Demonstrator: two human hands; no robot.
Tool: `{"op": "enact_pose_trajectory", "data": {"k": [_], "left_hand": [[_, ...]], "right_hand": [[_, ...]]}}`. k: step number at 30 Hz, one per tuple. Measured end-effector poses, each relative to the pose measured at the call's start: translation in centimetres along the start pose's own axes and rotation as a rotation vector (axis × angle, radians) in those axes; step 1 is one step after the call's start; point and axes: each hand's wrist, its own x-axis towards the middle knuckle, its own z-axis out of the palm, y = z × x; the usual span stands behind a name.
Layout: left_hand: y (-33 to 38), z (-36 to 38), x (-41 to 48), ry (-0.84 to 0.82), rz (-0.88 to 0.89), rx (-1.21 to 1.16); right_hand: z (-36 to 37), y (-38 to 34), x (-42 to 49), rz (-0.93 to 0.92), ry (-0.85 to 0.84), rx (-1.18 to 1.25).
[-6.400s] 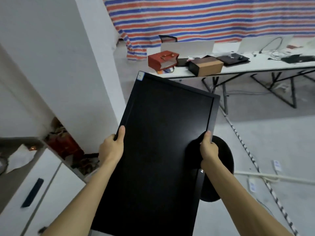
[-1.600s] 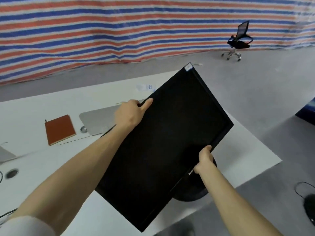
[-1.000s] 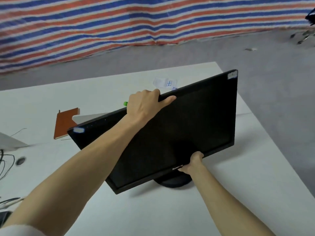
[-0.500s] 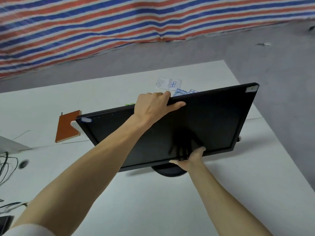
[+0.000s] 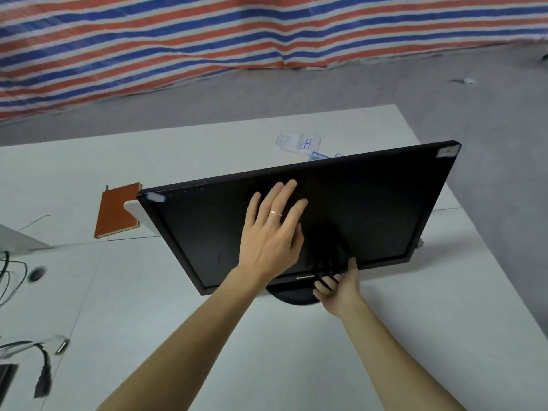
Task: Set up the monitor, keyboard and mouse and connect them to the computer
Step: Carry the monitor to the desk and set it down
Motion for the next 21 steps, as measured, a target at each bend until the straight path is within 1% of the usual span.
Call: {"op": "enact_pose_trajectory", "data": {"k": [1, 3, 4, 5, 6, 7, 8, 9, 10, 11, 13, 16, 18, 19, 21], "left_hand": [[0.1, 0.4, -1.6, -0.041, 0.001, -0.013], [0.4, 1.5, -5.9, -0.201, -0.069, -0.079], [0.8, 2.0, -8.0, -0.312, -0.153, -0.137], [1.3, 2.4, -9.8, -0.432, -0.279, -0.212], [1.8, 2.9, -11.5, -0.548, -0.463, -0.315], [2.3, 3.5, -12.5, -0.642, -0.702, -0.46], [2.6, 4.1, -13.2, -0.692, -0.989, -0.637], [2.8, 4.4, -13.4, -0.705, -1.272, -0.813], [2.7, 4.9, -13.6, -0.696, -1.492, -0.958], [2.6, 5.3, -13.6, -0.675, -1.622, -1.056], [2.0, 6.1, -13.7, -0.572, -1.761, -1.185], [0.6, 6.7, -13.0, -0.279, -1.947, -1.357], [-0.6, 7.4, -12.6, -0.084, -2.066, -1.374], [-1.1, 7.7, -12.3, -0.013, -2.111, -1.37], [-1.7, 8.4, -11.9, 0.069, -2.183, -1.37]], "right_hand": [[-0.3, 0.0, -0.2, -0.004, 0.0, -0.036], [-1.3, 1.0, 0.3, -0.039, 0.016, -0.094], [-1.9, 1.4, 0.6, -0.048, 0.038, -0.104], [-2.3, 1.7, 0.4, -0.048, 0.054, -0.095], [-2.6, 1.8, 0.4, -0.047, 0.059, -0.091], [-2.7, 1.9, 0.4, -0.047, 0.057, -0.073], [-2.9, 1.9, 0.6, -0.043, 0.063, -0.062], [-2.9, 1.8, 0.7, -0.043, 0.065, -0.044], [-2.9, 1.5, 0.9, -0.047, 0.063, -0.04], [-2.7, 1.2, 1.1, -0.054, 0.058, -0.032], [-2.5, 0.7, 1.6, -0.059, 0.058, -0.038], [-2.1, -0.3, 1.9, -0.067, 0.08, -0.047], [-1.9, -0.7, 2.4, -0.073, 0.102, -0.036], [-1.8, -0.6, 2.5, -0.076, 0.108, -0.027], [-1.6, -0.4, 2.7, -0.09, 0.12, -0.025]]}}
